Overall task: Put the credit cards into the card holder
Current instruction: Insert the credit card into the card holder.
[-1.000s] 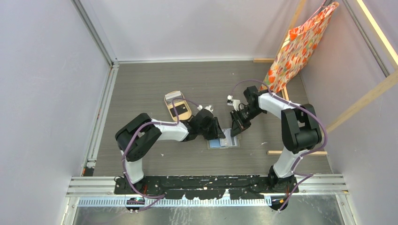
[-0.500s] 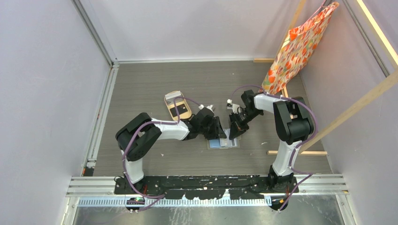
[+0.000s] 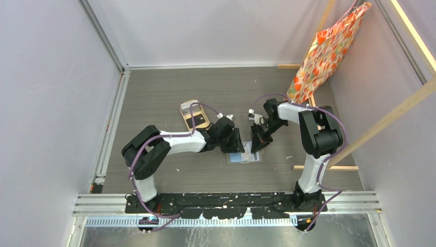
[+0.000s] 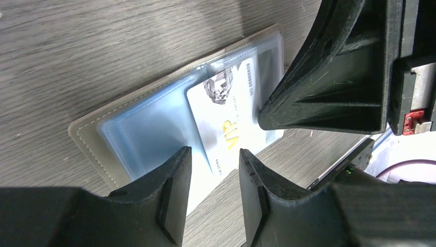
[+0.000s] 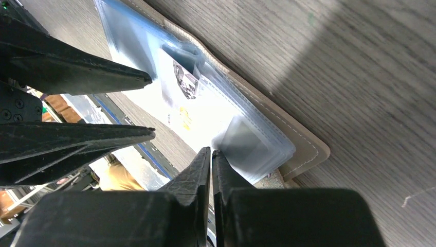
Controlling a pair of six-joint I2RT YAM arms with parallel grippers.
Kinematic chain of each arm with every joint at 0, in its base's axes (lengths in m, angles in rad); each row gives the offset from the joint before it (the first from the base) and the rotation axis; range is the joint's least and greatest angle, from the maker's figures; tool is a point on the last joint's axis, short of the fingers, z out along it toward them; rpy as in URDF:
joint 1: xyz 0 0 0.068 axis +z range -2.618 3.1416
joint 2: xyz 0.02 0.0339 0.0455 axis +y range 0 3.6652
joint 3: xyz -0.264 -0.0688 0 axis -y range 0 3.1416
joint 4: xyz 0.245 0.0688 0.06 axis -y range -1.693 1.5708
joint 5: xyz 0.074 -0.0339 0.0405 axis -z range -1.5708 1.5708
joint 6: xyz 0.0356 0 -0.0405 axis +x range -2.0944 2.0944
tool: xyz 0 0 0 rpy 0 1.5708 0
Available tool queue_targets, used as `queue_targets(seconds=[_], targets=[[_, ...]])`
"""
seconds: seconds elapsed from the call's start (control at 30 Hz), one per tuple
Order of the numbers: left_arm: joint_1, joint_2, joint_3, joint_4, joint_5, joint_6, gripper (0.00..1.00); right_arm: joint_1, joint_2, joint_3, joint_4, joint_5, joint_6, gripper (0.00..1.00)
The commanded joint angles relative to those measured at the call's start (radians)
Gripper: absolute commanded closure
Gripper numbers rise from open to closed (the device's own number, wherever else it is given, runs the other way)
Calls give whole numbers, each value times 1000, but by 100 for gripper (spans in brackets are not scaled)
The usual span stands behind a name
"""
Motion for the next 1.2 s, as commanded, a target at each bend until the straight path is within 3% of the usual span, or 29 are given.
queue_targets(seconds=[0.0, 0.33, 0.4, 0.57, 0.8, 0.93, 1.17], targets=[[-2, -37, 23, -59, -15, 31, 60, 2, 4, 27, 4, 46, -24, 89], [-2, 22, 52, -47, 16, 22, 62, 1, -139, 72, -109, -101, -175, 80], [-2, 26, 58, -46, 18, 21, 63, -1, -186, 71, -117, -42, -207, 79], [-2, 49, 75, -40, 33, 18, 64, -1, -237, -2, -40, 306, -206, 85], [-4, 79, 92, -19, 58, 6, 64, 66, -118, 13, -55, 377, -188, 90], [-8, 103, 119, -5, 81, -5, 64, 95, -55, 41, -64, 330, -166, 90], [-27, 150, 175, 27, 114, -17, 65, 93, -67, 44, -52, 303, -154, 90]])
